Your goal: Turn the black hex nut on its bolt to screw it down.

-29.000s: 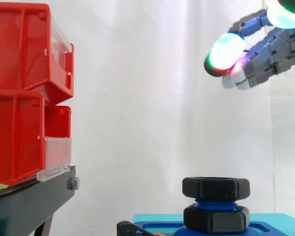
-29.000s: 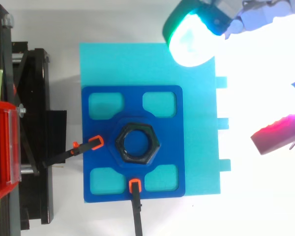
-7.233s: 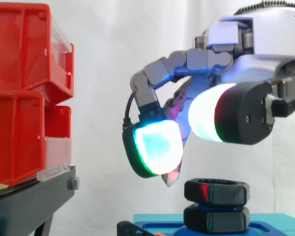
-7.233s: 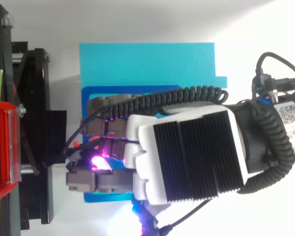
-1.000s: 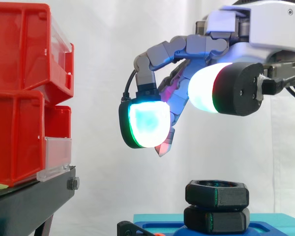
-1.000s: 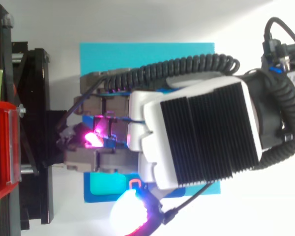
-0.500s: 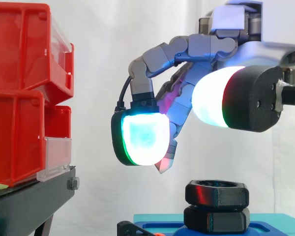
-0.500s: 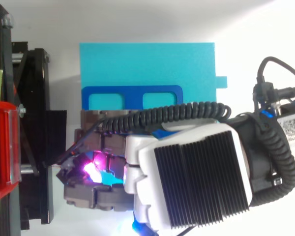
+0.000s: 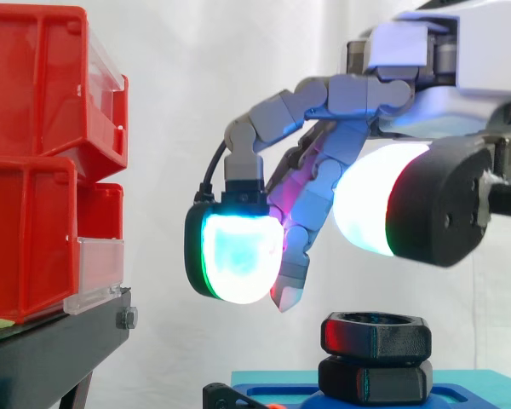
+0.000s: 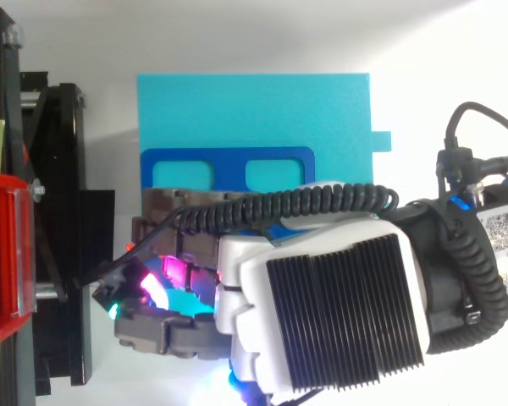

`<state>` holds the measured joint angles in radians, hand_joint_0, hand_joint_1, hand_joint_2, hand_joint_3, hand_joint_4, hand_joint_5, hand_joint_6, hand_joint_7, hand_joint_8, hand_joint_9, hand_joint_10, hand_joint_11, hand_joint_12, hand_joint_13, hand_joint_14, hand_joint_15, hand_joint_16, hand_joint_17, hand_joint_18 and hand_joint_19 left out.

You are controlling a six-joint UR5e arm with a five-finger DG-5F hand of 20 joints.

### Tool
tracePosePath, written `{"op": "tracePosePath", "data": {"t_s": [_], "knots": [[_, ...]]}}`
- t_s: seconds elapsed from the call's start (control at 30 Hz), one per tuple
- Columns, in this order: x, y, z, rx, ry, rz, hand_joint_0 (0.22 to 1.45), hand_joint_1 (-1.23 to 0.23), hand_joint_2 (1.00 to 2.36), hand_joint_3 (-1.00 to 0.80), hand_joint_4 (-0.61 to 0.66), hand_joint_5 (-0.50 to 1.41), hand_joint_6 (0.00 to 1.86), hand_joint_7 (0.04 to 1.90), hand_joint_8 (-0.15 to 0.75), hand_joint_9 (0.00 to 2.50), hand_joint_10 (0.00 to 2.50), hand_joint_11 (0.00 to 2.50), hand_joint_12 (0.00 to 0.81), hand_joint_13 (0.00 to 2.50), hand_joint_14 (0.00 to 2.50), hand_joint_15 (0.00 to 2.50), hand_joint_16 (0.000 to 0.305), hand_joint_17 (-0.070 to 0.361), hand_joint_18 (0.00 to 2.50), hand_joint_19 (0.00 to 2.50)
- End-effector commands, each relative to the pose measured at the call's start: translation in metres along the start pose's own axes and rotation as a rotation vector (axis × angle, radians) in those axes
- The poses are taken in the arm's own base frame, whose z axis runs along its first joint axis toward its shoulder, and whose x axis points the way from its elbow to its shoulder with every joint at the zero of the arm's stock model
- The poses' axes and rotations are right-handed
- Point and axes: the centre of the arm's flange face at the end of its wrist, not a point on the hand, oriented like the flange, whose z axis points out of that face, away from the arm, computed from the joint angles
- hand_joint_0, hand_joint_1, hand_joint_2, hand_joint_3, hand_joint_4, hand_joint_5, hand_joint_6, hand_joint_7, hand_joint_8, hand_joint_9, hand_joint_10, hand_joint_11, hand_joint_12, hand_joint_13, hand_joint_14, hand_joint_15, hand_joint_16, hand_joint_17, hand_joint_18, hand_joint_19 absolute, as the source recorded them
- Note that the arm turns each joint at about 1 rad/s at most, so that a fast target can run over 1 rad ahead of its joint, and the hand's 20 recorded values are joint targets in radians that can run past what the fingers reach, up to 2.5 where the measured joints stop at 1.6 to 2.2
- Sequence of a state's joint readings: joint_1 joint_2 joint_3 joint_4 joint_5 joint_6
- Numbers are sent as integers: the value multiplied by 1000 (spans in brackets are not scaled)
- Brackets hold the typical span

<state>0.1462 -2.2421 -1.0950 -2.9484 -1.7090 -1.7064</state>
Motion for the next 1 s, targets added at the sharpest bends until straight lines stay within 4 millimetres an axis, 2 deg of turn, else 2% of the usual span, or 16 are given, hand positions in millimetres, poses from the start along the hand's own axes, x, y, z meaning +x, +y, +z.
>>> {"op": "tracePosePath", "data": {"t_s": [0.0, 0.13, 0.4, 0.8, 0.97], "knots": [[2, -2, -3, -1, 24, -16, 525, -324, 1000, -500, 214, -33, 503, 985, 284, 1089, 7, 273, 314, 900, 7, 217, 38, 86, 782, 348], [3, -3, -5, -3, 34, -22, 525, -325, 1000, -500, 206, -31, 504, 984, 283, 1089, 6, 274, 314, 901, 8, 220, 38, 86, 782, 348], [5, -3, -5, -3, 37, -25, 525, -316, 1000, -500, 251, -21, 504, 1176, 294, 1081, 7, 296, 313, 896, 7, 224, 38, 85, 780, 348], [5, -4, -7, -8, 49, -23, 525, -312, 1000, -500, 206, -2, 502, 1404, 302, 1082, 8, 304, 313, 894, 7, 227, 38, 85, 777, 351], [21, -2, -12, -10, 62, -21, 525, -311, 1000, -500, 206, 2, 502, 1433, 303, 1085, 7, 302, 313, 893, 7, 224, 38, 85, 776, 351]]}}
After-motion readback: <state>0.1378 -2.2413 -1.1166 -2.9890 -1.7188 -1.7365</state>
